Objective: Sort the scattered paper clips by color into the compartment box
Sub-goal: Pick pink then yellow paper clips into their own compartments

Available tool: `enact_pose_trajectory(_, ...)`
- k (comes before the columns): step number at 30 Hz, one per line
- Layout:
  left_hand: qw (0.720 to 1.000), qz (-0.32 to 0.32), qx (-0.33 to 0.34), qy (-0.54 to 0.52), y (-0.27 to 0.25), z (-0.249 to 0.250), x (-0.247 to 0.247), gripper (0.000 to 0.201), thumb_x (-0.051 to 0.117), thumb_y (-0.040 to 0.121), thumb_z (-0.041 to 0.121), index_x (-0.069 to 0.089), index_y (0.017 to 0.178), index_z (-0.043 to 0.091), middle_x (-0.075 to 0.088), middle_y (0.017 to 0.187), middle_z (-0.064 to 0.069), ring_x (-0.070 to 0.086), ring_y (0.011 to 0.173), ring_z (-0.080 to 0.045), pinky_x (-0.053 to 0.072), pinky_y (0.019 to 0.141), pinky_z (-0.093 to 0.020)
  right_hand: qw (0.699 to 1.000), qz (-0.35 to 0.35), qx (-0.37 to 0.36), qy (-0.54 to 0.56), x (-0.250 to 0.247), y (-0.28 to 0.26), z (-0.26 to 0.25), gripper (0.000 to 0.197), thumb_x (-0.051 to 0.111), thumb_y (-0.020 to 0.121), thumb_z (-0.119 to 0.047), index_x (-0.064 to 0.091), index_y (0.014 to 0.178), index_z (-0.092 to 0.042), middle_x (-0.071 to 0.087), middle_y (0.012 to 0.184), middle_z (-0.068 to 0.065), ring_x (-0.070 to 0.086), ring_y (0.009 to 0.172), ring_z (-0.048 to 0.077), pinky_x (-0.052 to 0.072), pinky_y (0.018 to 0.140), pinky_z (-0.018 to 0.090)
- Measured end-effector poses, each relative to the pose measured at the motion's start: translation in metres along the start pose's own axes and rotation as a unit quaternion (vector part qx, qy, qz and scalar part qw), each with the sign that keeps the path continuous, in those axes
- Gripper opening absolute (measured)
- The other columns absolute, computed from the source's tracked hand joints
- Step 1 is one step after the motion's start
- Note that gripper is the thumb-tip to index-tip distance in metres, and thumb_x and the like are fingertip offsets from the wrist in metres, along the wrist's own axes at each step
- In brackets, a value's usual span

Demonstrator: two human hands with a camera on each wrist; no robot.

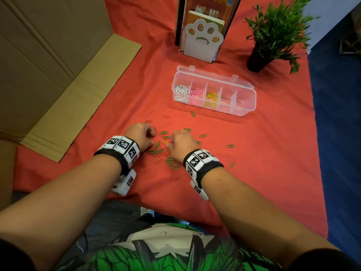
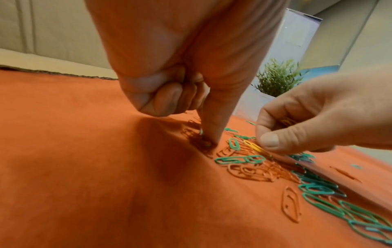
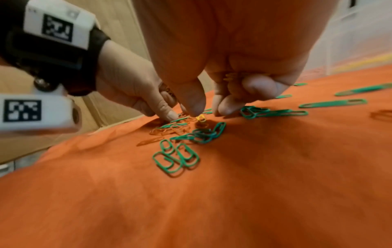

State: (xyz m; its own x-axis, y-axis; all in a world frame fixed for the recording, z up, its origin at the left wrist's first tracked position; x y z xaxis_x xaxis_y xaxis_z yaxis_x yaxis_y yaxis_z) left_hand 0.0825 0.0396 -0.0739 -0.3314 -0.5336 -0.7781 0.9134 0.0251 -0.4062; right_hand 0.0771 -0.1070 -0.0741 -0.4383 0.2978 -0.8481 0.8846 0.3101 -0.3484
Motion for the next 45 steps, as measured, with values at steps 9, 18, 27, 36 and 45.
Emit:
enact_pose_trajectory(9,0.999,0.034,-0.015,-0.028,-0.008,0.008,-0.009,0.016,0.064,0.082,0.021,0.07,0.094,0.012,0.07,0.092,-0.011,0.063,0.088,-0.026,0.035,0.067,-0.022,0.996,-0.039,0.061,0.043,-0.009,0.009,0.007,0.011,0.049,0.09,-0.014,0.056,0.095,-0.009,0.058,0.109,0.016,0.056,0.102,0.031,0.043,0.084,0.031)
enact_pose_trajectory(18,0.993,-0.065,0.045,-0.084,0.009,0.048,0.006,0.008,0.069,0.08,0.016,0.069,0.088,0.016,0.055,0.063,-0.002,0.048,0.058,-0.015,0.037,0.056,-0.022,0.873,0.021,0.196,0.447,-0.032,-0.007,0.059,0.025,0.052,0.083,0.0,0.05,0.069,-0.021,0.048,0.06,0.0,0.038,0.042,0.007,0.025,0.032,0.014)
enact_pose_trajectory(27,0.981,-0.065,0.132,0.129,0.005,0.062,0.024,0.014,0.063,0.082,0.018,0.071,0.092,0.012,0.071,0.095,-0.011,0.063,0.094,-0.028,0.04,0.074,-0.026,0.587,0.024,0.291,0.755,-0.037,-0.033,0.086,0.051,0.016,0.069,0.027,0.048,0.085,-0.009,0.048,0.083,0.01,0.05,0.073,0.019,0.043,0.064,0.025)
enact_pose_trajectory(36,0.97,-0.071,0.142,0.184,0.01,0.059,0.027,0.02,0.066,0.079,0.022,0.068,0.097,0.014,0.062,0.107,-0.011,0.058,0.103,-0.027,0.042,0.086,-0.029,0.611,-0.003,0.259,0.748,-0.045,-0.037,0.086,0.025,0.029,0.093,0.014,0.049,0.087,0.0,0.049,0.08,0.013,0.062,0.082,0.033,0.059,0.063,0.035)
enact_pose_trajectory(45,0.991,-0.076,-0.022,-0.107,0.01,0.065,0.017,0.02,0.047,0.089,0.017,0.056,0.073,0.008,0.055,0.069,-0.013,0.054,0.061,-0.026,0.039,0.058,-0.029,0.714,0.02,0.24,0.658,-0.056,-0.038,0.096,0.033,0.028,0.097,0.003,0.054,0.082,-0.01,0.054,0.079,0.006,0.055,0.067,0.014,0.05,0.053,0.018)
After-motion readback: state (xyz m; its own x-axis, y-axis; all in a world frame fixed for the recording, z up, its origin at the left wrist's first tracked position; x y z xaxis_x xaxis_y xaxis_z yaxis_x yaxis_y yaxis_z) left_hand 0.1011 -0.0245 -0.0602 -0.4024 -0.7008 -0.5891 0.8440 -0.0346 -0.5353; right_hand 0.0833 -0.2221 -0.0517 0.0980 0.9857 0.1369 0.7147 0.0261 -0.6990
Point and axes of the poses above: each hand's wrist, its own y-axis towards the middle knuckle, its own x-axis out of the palm, z = x × y, the point moved 5 cm from there along y, towards the middle knuckle
